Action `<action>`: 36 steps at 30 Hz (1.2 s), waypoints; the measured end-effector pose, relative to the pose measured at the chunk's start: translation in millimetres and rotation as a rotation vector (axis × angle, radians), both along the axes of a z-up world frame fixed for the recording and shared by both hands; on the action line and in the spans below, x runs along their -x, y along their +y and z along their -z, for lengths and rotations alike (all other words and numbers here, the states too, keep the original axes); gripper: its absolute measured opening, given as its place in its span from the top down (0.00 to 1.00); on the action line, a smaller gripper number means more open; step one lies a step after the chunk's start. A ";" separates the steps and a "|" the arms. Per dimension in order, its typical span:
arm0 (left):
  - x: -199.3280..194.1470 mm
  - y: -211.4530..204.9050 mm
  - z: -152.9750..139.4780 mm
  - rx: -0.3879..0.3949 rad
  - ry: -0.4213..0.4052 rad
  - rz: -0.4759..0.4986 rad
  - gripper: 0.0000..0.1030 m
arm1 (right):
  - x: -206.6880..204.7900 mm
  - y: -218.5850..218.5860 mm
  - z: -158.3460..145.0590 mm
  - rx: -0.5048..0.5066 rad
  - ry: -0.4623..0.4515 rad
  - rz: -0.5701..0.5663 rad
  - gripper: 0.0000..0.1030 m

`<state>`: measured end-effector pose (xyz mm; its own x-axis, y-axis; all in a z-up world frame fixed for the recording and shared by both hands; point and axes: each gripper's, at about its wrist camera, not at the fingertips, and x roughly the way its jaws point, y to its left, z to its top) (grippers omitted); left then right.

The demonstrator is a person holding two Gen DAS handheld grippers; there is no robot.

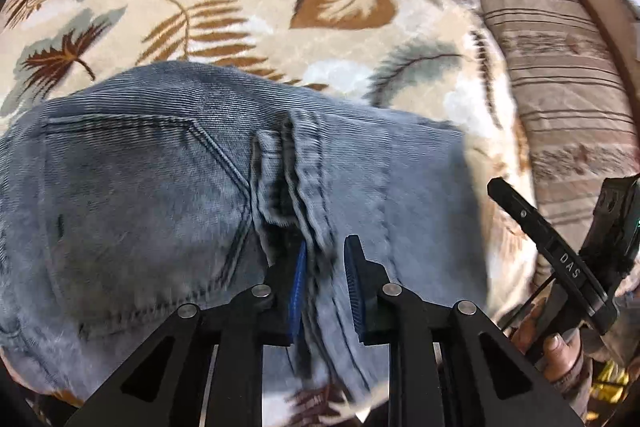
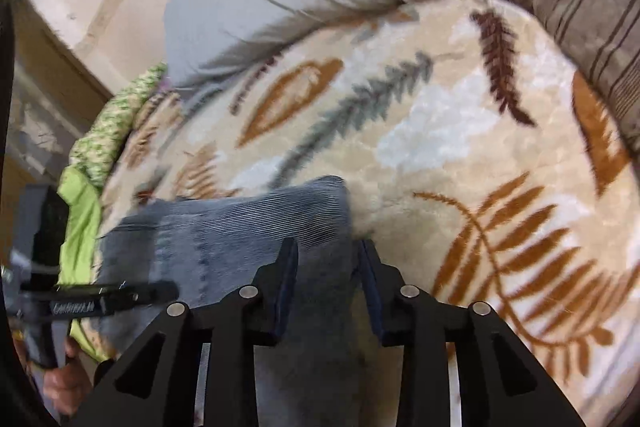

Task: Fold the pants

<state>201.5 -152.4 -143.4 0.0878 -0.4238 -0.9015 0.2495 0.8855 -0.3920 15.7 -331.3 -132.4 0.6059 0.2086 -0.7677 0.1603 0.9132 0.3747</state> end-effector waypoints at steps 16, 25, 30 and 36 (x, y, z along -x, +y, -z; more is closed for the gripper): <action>42.2 -3.0 30.2 0.014 -0.008 0.155 0.77 | 49.5 44.4 38.2 0.114 0.058 -0.084 0.69; 30.9 32.5 41.6 0.166 0.091 0.066 0.78 | 53.8 43.1 32.4 0.076 0.056 -0.035 0.63; 30.7 68.0 19.2 0.189 0.063 0.034 0.76 | 58.6 58.8 15.9 0.120 0.060 -0.023 0.53; 22.9 142.4 -6.9 0.244 0.027 -0.086 0.54 | 53.9 109.4 -3.8 0.189 0.042 -0.107 0.51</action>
